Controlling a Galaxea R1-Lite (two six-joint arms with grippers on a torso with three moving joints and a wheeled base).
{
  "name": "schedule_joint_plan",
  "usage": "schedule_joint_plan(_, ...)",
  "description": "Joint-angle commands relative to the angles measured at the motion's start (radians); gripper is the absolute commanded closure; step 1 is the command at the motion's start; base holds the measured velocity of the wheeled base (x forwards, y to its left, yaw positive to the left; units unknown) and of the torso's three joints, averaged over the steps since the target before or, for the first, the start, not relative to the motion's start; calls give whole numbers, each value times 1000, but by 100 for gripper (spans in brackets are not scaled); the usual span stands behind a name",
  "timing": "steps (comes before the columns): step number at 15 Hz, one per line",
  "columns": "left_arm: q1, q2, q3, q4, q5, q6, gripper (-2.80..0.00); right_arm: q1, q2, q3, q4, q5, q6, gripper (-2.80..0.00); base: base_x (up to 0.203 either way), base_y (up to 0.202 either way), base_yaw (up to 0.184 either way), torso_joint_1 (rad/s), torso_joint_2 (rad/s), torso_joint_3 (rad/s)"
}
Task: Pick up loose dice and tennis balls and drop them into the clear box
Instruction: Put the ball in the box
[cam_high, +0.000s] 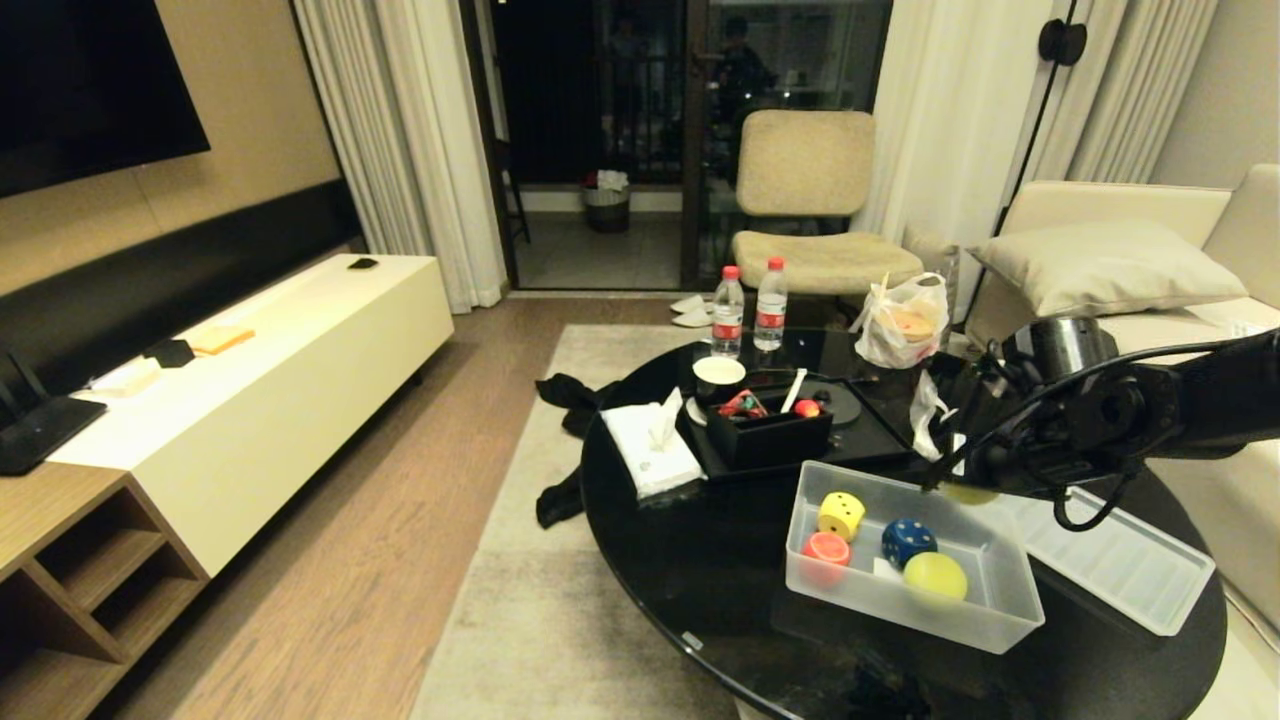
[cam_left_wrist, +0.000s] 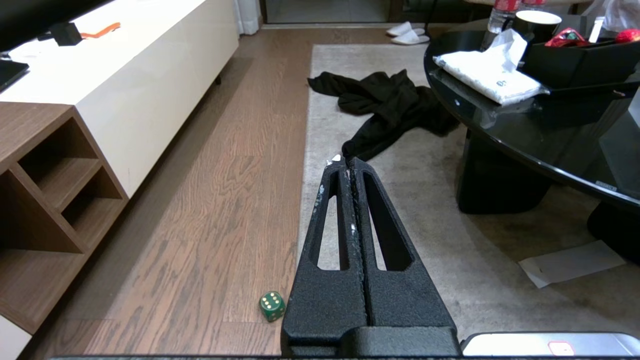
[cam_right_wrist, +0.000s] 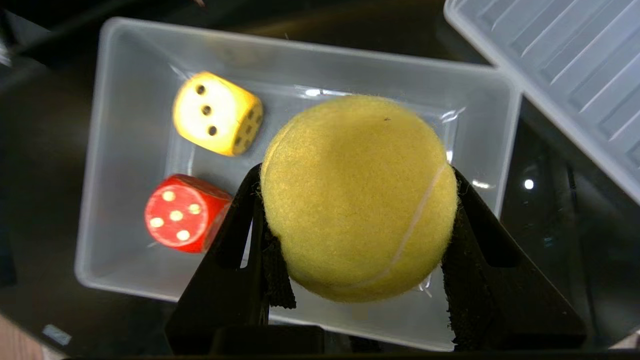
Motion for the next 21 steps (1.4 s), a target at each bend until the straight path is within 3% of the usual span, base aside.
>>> schedule_joint_plan(1, 0, 0, 2, 0, 0, -1, 0, 0, 70, 2, 1, -9, 3, 0, 0, 0, 0, 0, 0, 0)
schedule_joint_plan(21, 0, 0, 2, 0, 0, -1, 0, -91, 121, 89, -108, -28, -5, 0, 0, 0, 0, 0, 0, 0)
